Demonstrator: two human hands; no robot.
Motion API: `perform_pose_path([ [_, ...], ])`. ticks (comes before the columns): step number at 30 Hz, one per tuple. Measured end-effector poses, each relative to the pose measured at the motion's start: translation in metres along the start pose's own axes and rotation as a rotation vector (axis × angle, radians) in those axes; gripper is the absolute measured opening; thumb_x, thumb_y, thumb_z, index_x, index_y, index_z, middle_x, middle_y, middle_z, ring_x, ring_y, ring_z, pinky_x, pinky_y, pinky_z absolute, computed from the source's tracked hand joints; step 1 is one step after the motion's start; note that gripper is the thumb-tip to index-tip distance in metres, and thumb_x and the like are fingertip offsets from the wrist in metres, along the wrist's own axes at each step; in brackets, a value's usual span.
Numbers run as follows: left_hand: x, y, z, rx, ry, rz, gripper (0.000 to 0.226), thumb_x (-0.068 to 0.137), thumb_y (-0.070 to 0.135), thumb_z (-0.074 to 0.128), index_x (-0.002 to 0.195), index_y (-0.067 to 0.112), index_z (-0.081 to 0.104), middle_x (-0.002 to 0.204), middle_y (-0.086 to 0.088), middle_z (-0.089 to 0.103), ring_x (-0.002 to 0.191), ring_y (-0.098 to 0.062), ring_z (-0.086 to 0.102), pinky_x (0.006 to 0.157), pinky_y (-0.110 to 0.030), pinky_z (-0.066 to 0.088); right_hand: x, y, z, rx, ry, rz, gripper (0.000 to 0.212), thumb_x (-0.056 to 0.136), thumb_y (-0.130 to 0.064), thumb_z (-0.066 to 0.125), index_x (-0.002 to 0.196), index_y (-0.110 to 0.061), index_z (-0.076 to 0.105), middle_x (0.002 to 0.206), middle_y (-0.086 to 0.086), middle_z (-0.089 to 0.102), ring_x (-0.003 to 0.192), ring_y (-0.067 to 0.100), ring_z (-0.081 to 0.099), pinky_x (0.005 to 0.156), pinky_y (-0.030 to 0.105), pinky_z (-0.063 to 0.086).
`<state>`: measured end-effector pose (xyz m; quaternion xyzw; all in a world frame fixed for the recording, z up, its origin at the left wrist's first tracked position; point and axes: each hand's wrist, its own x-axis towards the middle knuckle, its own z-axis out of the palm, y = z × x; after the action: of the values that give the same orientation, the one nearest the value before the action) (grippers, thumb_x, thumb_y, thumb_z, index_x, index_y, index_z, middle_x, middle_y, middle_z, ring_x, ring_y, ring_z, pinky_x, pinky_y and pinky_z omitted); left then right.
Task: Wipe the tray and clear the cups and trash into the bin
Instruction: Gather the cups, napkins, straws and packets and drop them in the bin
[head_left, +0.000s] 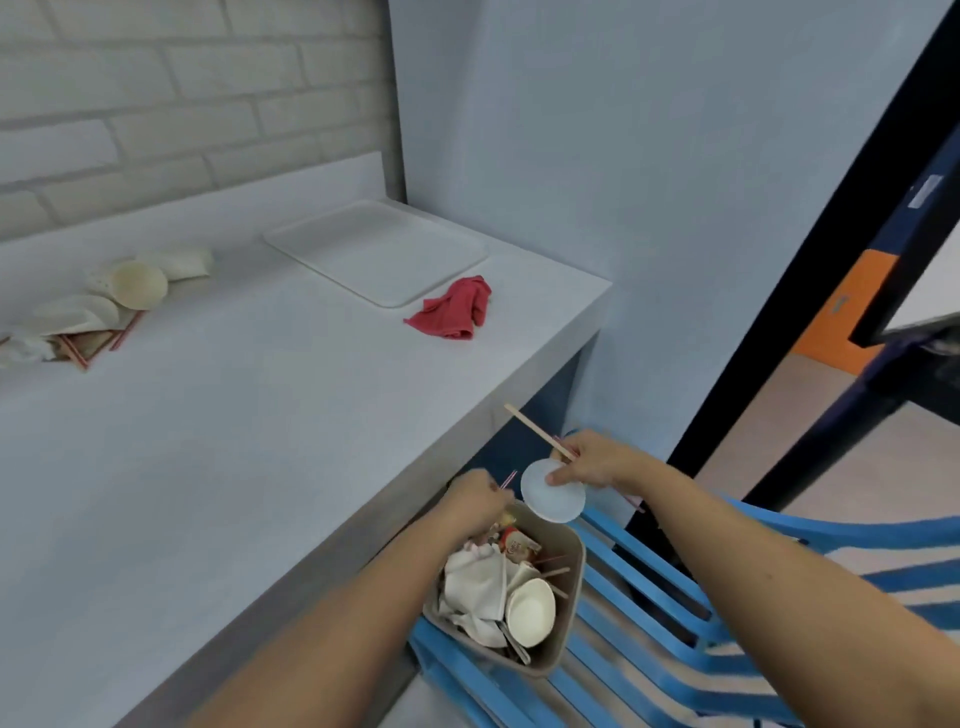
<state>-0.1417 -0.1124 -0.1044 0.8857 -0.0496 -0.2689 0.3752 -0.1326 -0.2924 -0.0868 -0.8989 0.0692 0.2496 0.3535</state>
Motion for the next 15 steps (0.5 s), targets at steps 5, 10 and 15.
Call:
perform_pose_path([
  [5, 0.014, -0.045, 0.029, -0.081, -0.005, -0.184, 0.029, 0.094, 0.019, 0.050, 0.113, -0.001, 0.058, 0.085, -0.008, 0.057, 0.059, -0.012, 0.052, 0.039, -0.016, 0.046, 0.006, 0.029, 0.033, -0.050, 0.107, 0.001, 0.023, 0.089, -0.025, 0.062, 0.101, -0.006, 0.065, 0.098, 0.008, 0.061, 0.091, 0.017, 0.055, 0.080, 0.027, 0.040],
  [10, 0.018, -0.064, 0.039, -0.113, 0.060, -0.272, 0.032, 0.094, 0.013, 0.050, 0.123, 0.000, 0.047, 0.119, -0.018, 0.057, 0.098, -0.028, 0.060, 0.069, -0.031, 0.056, 0.008, 0.037, 0.045, -0.098, 0.030, 0.027, 0.030, 0.099, -0.018, 0.040, 0.109, 0.001, 0.061, 0.083, 0.003, 0.052, 0.086, 0.017, 0.047, 0.065, 0.022, 0.036],
  [15, 0.015, -0.068, 0.041, -0.075, 0.071, -0.260, 0.038, 0.094, 0.023, 0.050, 0.128, 0.007, 0.044, 0.121, -0.013, 0.059, 0.109, -0.026, 0.058, 0.088, -0.032, 0.048, 0.008, 0.041, 0.052, -0.254, -0.166, 0.135, 0.013, 0.093, -0.013, 0.047, 0.087, -0.013, 0.058, 0.080, 0.006, 0.055, 0.056, 0.011, 0.046, 0.052, 0.021, 0.039],
])
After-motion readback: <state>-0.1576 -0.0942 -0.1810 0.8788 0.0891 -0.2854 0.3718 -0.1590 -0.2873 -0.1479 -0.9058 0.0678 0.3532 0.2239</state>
